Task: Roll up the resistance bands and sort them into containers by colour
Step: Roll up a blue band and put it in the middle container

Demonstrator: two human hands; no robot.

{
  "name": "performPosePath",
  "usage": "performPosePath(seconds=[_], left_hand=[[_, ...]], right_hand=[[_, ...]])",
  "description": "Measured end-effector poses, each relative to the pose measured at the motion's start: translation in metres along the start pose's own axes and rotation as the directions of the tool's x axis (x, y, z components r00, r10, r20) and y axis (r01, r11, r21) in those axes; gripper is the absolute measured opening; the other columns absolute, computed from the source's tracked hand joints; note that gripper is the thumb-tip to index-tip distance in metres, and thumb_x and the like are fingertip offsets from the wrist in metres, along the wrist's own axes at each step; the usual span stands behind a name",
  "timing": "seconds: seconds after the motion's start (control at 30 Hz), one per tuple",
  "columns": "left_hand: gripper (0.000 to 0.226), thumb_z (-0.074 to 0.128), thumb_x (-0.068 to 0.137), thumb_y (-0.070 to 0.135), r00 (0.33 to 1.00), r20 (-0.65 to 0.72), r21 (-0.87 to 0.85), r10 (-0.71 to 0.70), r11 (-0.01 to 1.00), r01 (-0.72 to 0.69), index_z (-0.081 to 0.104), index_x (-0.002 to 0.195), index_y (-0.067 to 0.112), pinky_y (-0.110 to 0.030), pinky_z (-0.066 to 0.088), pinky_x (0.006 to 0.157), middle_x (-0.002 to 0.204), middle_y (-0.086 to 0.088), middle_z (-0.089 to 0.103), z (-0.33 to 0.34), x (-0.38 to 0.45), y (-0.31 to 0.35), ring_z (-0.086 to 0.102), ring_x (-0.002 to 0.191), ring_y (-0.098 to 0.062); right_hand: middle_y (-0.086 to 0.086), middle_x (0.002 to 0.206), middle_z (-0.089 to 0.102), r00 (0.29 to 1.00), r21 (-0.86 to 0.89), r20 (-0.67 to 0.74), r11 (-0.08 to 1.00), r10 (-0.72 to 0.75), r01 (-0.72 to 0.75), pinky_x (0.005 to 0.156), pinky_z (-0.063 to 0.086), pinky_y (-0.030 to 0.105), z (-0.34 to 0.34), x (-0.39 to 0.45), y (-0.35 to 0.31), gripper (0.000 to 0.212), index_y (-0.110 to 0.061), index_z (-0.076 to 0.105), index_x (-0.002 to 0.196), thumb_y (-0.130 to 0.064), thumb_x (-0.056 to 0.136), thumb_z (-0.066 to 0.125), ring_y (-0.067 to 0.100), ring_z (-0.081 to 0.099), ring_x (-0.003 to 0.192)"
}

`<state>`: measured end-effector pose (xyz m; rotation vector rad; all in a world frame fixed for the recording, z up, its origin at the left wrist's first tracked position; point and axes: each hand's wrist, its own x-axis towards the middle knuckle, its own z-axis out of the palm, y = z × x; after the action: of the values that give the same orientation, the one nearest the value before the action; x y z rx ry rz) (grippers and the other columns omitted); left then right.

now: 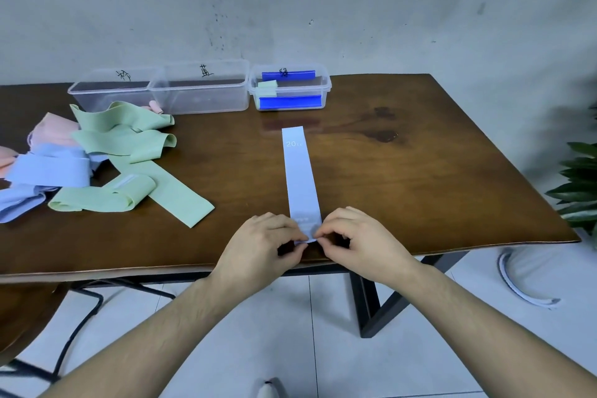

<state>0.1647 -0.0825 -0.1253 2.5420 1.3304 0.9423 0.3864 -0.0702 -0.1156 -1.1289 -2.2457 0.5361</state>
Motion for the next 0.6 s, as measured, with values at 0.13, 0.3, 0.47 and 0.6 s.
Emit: performPosePath(seconds=[0.13,0.3,0.47,0.6], left_hand=[[0.022,0.061,0.090,0.035,1.000,0.000,-0.044,-0.019,0.999,0.019,0.076,0.098,0.022,-0.036,0.051,0.069,0.094,0.013,0.064,0.001,-0.003,0.000,0.059,0.077,-0.013],[0.021,0.061,0.089,0.035,0.999,0.029,-0.006,0.020,1.000,-0.020,0.076,0.096,0.022,-0.032,0.050,0.070,0.095,0.011,0.064,-0.001,-0.006,-0.003,0.055,0.076,-0.011],[0.018,0.062,0.090,0.034,0.999,-0.011,-0.059,-0.042,0.997,0.041,0.076,0.099,0.024,-0.031,0.051,0.072,0.094,0.019,0.066,-0.002,-0.005,0.000,0.057,0.081,-0.006],[0.014,0.074,0.087,0.021,0.990,-0.035,-0.130,-0.137,0.983,0.132,0.074,0.100,0.025,-0.026,0.048,0.072,0.085,0.025,0.060,-0.002,-0.002,0.002,0.056,0.078,-0.005]], right_hand=[[-0.019,0.096,0.061,0.999,-0.045,0.020,0.998,-0.036,0.037,0.079,0.043,0.015,0.002,-0.002,0.003,0.022,-0.025,0.075,0.109,-0.021,0.087,0.073,0.006,0.050,0.089],[-0.020,0.095,0.059,1.000,-0.050,-0.002,0.998,-0.031,0.031,0.079,0.043,0.014,0.003,-0.002,0.002,0.012,-0.026,0.077,0.100,-0.021,0.090,0.073,0.003,0.046,0.088],[-0.022,0.092,0.061,0.998,0.044,0.004,0.997,0.058,-0.058,0.075,0.036,0.008,0.000,-0.003,-0.003,0.016,-0.027,0.077,0.102,-0.016,0.091,0.072,-0.002,0.051,0.087],[-0.027,0.084,0.058,0.993,0.076,0.024,0.990,0.117,-0.118,0.069,0.036,0.010,-0.005,-0.001,-0.007,0.023,-0.027,0.075,0.109,-0.012,0.092,0.069,0.001,0.053,0.081]])
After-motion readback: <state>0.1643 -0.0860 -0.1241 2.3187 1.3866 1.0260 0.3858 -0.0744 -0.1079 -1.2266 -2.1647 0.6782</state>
